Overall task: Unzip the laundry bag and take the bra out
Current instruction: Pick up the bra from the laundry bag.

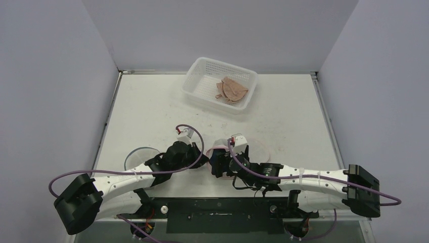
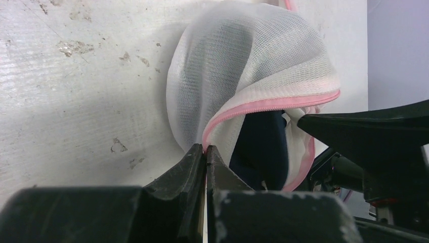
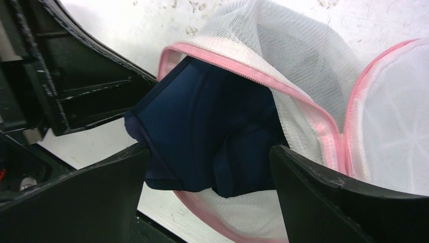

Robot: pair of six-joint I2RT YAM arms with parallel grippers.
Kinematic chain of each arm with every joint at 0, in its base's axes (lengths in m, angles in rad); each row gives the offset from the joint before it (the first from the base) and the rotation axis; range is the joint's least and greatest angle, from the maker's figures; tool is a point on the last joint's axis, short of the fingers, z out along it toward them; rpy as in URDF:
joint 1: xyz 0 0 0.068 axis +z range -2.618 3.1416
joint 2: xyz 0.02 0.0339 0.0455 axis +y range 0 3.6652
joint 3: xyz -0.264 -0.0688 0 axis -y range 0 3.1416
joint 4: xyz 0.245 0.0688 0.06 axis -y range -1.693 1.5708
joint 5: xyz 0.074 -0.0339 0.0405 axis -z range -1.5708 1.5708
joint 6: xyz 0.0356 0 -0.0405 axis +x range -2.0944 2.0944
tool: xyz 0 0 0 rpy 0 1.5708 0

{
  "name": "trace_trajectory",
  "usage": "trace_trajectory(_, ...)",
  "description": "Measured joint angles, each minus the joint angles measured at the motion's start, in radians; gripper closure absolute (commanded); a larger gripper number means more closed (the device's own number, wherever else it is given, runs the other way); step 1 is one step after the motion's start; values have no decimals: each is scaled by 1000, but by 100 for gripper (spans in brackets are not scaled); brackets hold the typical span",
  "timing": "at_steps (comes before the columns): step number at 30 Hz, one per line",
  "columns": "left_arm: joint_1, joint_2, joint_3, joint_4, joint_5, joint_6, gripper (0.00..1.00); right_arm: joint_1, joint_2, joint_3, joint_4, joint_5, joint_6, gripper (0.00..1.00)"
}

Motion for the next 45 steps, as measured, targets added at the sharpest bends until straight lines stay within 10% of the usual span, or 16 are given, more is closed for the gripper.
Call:
trace_trajectory(27, -42, 44, 4, 49, -1, -21, 100, 154, 188, 114, -44, 226, -40, 1)
trace_trajectory(38, -56, 39, 4, 52, -19, -36, 100, 65, 223, 93, -8, 245, -46, 45)
trace_trajectory(45, -56, 36, 4, 52, -23, -37, 100, 28, 159, 56, 3, 249, -42, 35)
